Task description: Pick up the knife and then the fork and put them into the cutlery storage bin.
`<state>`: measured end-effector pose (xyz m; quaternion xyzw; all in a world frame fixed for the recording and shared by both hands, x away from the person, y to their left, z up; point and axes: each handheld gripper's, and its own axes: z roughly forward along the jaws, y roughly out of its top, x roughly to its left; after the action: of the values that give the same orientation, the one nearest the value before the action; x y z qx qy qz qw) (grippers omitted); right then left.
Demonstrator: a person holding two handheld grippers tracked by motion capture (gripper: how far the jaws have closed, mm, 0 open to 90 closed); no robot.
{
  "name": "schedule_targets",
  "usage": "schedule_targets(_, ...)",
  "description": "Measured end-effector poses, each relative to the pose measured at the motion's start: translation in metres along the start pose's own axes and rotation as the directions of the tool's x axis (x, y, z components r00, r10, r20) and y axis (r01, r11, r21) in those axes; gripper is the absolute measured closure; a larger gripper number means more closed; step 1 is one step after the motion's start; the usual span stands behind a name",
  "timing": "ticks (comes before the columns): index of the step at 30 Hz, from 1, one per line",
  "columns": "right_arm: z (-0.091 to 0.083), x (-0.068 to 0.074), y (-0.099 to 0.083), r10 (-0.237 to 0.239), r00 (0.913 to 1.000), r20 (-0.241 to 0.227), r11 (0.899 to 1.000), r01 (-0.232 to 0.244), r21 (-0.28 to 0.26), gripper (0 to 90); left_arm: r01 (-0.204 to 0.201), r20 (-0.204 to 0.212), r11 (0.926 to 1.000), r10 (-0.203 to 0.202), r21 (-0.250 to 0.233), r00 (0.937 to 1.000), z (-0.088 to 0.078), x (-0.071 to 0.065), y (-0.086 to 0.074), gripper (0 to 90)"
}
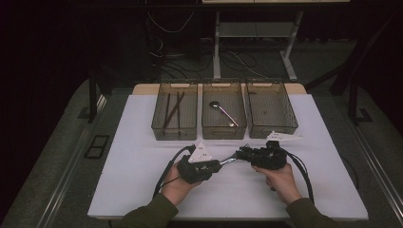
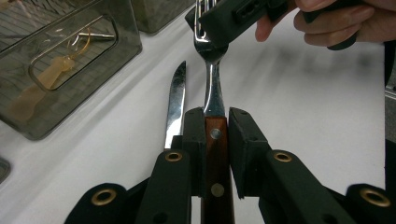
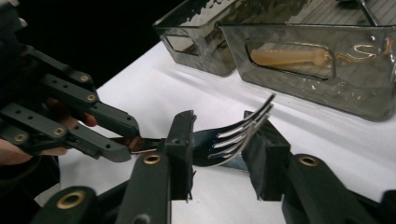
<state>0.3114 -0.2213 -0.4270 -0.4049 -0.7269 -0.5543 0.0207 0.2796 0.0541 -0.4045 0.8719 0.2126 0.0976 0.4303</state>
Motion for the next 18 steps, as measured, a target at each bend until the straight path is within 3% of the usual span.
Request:
schedule_targets(4, -0.002, 0.001, 0.001, -0.008, 0.9998, -0.02, 1.0, 0.007, -0.017, 72.0, 0.006, 0.003, 1.0, -0.006, 0.003, 1.0, 0.003, -0.001, -0.001, 76.9)
schedule_targets(5, -0.003, 0.001, 0.002, -0.003, 0.9997, -0.025, 1.0, 0.002, -0.026, 73.9, -0.009, 0.006, 0.9998, 0.008, 0.015, 0.9999, 0.003, 0.0, -0.001, 76.9)
schedule_targets(9, -0.006, 0.001, 0.004, 0.001, 0.9984, -0.057, 0.998, -0.005, -0.068, 79.8, 0.003, 0.009, 1.0, -0.003, 0.001, 1.0, 0.005, -0.002, 0.0, 76.9)
schedule_targets(18, -0.008, 0.011, 0.012, -0.024, 0.9986, -0.047, 0.995, 0.019, -0.1, 86.1, 0.03, 0.042, 0.9993, -0.029, -0.021, 0.9987, 0.006, 0.0, -0.001, 75.7)
